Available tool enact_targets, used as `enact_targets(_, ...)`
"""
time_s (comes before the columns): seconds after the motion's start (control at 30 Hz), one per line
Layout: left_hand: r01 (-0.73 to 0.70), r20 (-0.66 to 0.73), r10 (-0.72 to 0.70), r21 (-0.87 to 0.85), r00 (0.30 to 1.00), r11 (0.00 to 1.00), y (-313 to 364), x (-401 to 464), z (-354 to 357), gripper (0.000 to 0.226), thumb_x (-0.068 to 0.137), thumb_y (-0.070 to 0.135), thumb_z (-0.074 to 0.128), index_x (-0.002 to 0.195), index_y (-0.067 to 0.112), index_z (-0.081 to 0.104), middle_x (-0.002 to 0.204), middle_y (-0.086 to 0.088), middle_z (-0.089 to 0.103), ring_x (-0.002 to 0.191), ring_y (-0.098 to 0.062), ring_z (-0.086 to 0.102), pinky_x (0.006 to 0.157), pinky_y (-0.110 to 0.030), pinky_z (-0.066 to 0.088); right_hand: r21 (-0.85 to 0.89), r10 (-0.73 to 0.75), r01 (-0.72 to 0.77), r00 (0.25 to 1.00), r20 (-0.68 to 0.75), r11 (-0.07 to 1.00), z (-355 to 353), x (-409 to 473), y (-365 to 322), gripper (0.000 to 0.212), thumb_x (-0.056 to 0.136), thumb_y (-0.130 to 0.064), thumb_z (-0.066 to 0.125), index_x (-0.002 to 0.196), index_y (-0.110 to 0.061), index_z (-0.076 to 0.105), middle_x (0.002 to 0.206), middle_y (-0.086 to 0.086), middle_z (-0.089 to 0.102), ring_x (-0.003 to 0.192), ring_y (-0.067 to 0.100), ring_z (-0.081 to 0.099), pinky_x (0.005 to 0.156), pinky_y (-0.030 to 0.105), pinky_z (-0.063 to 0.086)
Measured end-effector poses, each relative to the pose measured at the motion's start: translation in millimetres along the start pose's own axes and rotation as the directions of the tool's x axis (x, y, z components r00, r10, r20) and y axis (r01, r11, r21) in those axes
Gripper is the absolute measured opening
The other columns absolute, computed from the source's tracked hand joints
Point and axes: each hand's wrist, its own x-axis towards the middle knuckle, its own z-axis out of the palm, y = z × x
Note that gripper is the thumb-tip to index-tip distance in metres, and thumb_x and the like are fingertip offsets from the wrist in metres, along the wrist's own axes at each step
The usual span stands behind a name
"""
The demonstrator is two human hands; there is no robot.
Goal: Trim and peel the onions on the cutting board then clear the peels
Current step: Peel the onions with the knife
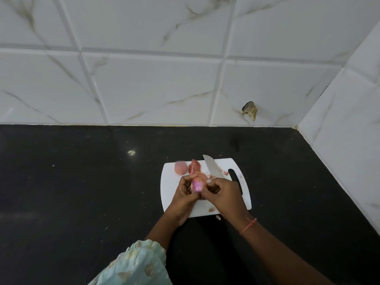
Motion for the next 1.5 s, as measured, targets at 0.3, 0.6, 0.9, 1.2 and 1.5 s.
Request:
enact_targets(0.3,-0.009,0.004,0.009,0.026,1.0,1.0,-2,1,-2,0.059,0.076,-0.001,0.072,0.13,0.009,0.049,0.126,-0.01,0.067,0.118,-0.032,0.064,0.094,-0.041,0.056,-0.053,-0.045,0.044,0.999,-0.011,0.998,5,1,1,0.021,0.085,-0.029,0.073,0.076,-0.01,0.072,0.069,-0.003,0.068,0.061,0.004,0.064,0.045,0.015,0.049)
enact_targets(0.6,-0.014,0.017,0.013,0.036,1.0,0.999,-4,3,-2,0.064,0.073,0.004,0.078,0.13,0.01,0.05,0.129,-0.012,0.065,0.122,-0.036,0.061,0.096,-0.043,0.056,-0.037,-0.059,0.058,0.998,-0.01,0.998,2,-1,1,0.022,0.086,-0.027,0.073,0.076,-0.007,0.071,0.069,-0.001,0.065,0.066,0.001,0.062,0.045,0.011,0.046)
enact_targets(0.9,0.017,-0.003,-0.017,-0.017,1.0,1.0,-3,4,-2,0.072,0.065,0.009,0.084,0.13,0.013,0.053,0.137,-0.017,0.059,0.125,-0.034,0.059,0.103,-0.045,0.052,0.047,-0.03,0.031,1.0,-0.004,0.998,2,6,19,0.009,0.087,-0.013,0.067,0.081,-0.013,0.073,0.072,-0.003,0.07,0.069,0.011,0.065,0.07,0.041,0.056)
enact_targets(1.2,0.004,-0.022,-0.001,0.116,1.0,0.993,5,-2,9,0.049,0.099,0.04,0.052,0.135,0.007,0.053,0.13,-0.019,0.065,0.121,-0.031,0.063,0.105,-0.043,0.051,0.262,-0.09,0.055,0.988,0.124,0.963,-1,-6,16,0.041,0.082,-0.027,0.078,0.114,-0.042,0.057,0.118,-0.014,0.057,0.095,0.007,0.062,0.063,0.031,0.06)
enact_targets(1.5,0.022,-0.041,-0.011,0.274,0.999,0.962,4,-2,8,0.061,0.102,0.063,0.03,0.135,0.019,0.059,0.13,-0.008,0.068,0.125,-0.024,0.062,0.112,-0.05,0.044,0.087,-0.19,0.177,0.967,0.172,0.98,6,-6,11,0.046,0.088,-0.025,0.071,0.125,-0.041,0.05,0.115,-0.026,0.048,0.102,-0.003,0.056,0.077,0.01,0.05)
